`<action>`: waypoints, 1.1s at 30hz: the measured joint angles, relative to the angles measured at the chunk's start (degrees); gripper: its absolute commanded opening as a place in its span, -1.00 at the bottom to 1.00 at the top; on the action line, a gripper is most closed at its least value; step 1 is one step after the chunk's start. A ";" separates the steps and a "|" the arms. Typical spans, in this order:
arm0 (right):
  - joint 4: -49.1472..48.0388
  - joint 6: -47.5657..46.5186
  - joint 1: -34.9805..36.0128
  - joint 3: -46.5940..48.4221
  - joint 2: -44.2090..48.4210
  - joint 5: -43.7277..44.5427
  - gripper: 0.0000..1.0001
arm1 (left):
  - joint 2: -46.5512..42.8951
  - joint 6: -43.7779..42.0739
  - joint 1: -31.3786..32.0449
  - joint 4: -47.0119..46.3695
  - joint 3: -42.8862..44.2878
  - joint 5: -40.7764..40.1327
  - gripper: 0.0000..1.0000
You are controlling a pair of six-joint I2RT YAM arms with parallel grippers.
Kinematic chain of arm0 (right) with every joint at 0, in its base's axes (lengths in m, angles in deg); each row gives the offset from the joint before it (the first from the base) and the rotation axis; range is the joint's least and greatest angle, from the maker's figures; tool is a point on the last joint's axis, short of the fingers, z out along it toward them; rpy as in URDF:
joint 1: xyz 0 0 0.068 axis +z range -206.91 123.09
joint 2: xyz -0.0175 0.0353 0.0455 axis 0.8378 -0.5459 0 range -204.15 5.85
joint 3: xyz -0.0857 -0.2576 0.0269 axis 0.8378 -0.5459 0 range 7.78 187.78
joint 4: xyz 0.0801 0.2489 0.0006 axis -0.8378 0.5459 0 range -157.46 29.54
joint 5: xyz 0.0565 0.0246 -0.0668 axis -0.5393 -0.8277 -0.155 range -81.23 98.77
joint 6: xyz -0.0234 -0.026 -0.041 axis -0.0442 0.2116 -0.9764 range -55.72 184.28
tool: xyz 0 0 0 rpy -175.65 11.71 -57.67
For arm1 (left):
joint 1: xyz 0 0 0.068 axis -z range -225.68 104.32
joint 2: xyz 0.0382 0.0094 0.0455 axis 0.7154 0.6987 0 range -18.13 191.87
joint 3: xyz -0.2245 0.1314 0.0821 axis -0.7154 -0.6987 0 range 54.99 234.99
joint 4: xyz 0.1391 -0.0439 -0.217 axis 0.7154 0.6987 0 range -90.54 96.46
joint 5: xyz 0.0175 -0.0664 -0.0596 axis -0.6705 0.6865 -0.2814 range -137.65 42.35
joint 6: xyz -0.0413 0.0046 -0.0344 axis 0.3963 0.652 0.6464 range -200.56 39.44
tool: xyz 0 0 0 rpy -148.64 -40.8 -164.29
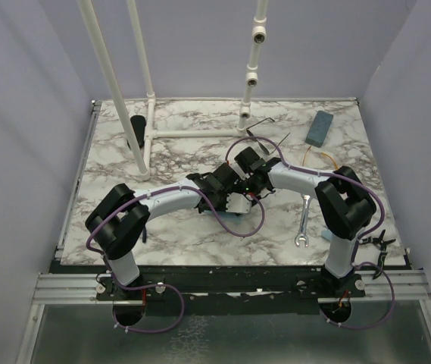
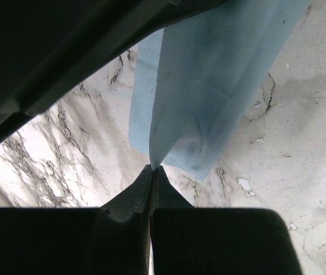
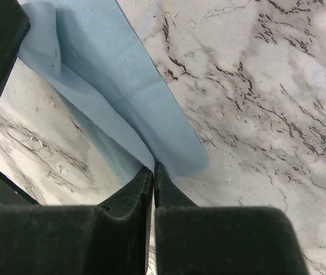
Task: Organize the sunglasses
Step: Fold the glasses cleaning cloth at the center of the board.
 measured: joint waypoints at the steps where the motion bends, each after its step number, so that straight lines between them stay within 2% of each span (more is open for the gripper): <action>1: 0.00 0.00 0.00 0.00 -0.07 0.00 -0.88 | 0.04 0.00 0.00 0.00 0.00 -0.02 -1.00; 14: -0.28 -0.02 0.00 0.02 -0.35 0.00 -0.82 | 0.15 -0.09 0.00 0.00 0.00 -0.63 -1.00; 16: -0.26 0.00 0.00 0.04 -0.42 -0.04 -0.72 | 0.15 -0.09 0.00 0.00 0.00 -0.63 -1.00; 18: -0.24 -0.02 0.00 0.13 -0.44 -0.13 -0.53 | 0.15 -0.07 0.00 0.00 0.00 -0.61 -1.00; 20: -0.31 -0.02 0.00 0.17 -0.44 -0.44 -0.46 | 0.13 -0.04 0.00 0.00 0.02 -0.61 -1.00; 25: -0.31 -0.22 -0.13 0.46 -0.44 -0.48 -0.35 | 0.11 0.04 0.00 0.00 0.22 -0.61 -0.69; 27: -0.28 -0.20 -0.15 0.57 -0.44 -0.42 -0.25 | 0.09 0.17 -0.02 -0.02 0.24 -0.61 -0.58; 33: -0.66 0.50 0.07 1.55 -0.44 2.64 -0.11 | 0.11 0.85 0.09 -0.31 0.26 -2.08 -0.45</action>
